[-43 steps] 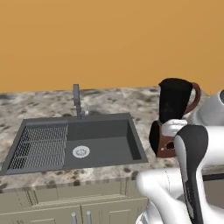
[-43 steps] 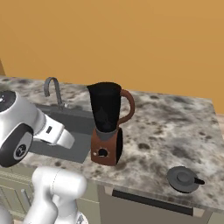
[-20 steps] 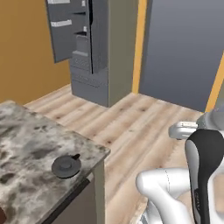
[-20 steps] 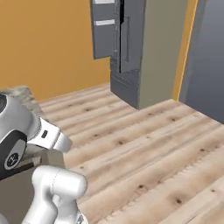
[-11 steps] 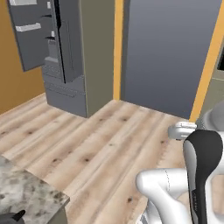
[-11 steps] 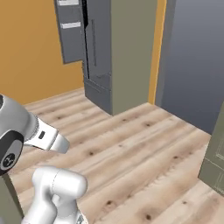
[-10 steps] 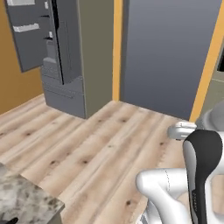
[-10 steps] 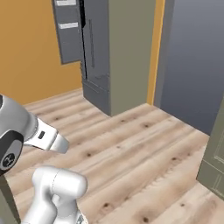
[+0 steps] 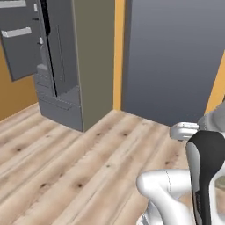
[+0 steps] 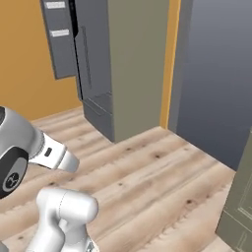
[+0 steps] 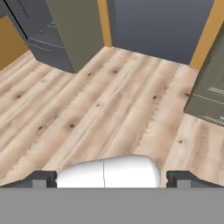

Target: Grab the lime and garlic from the fridge, place them in the blender, close the lid, and turn on the blender to create a marinade.

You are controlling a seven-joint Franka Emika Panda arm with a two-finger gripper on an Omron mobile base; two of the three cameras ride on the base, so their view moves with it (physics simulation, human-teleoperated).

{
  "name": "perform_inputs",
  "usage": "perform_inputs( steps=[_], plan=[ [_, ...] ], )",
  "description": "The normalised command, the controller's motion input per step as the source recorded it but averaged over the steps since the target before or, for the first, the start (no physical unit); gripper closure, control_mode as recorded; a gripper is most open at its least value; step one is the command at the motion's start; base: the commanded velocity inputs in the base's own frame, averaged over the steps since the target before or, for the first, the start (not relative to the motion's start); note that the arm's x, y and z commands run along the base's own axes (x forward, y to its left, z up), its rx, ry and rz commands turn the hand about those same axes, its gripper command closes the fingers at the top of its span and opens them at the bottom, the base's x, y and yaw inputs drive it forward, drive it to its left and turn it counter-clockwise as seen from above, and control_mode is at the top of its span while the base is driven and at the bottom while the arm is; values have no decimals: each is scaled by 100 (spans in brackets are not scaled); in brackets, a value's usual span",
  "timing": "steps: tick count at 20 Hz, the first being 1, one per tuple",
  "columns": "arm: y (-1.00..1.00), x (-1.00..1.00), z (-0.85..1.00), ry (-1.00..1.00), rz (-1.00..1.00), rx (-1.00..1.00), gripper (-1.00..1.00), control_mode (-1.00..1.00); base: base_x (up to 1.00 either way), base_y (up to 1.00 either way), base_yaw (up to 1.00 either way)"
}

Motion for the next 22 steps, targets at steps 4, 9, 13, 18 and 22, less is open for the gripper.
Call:
perform_inputs(
  steps=[4, 9, 13, 18, 22],
  plan=[
    [0, 0, 0, 0, 0, 0, -100, 100, 100, 41, 0],
    [0, 0, 0, 0, 0, 0, -100, 100, 100, 73, 0],
    [0, 0, 0, 0, 0, 0, -100, 100, 100, 100, -4],
    [0, 0, 0, 0, 0, 0, -100, 100, 100, 98, -8],
    [0, 0, 0, 0, 0, 0, -100, 100, 100, 98, -13]
  ],
)
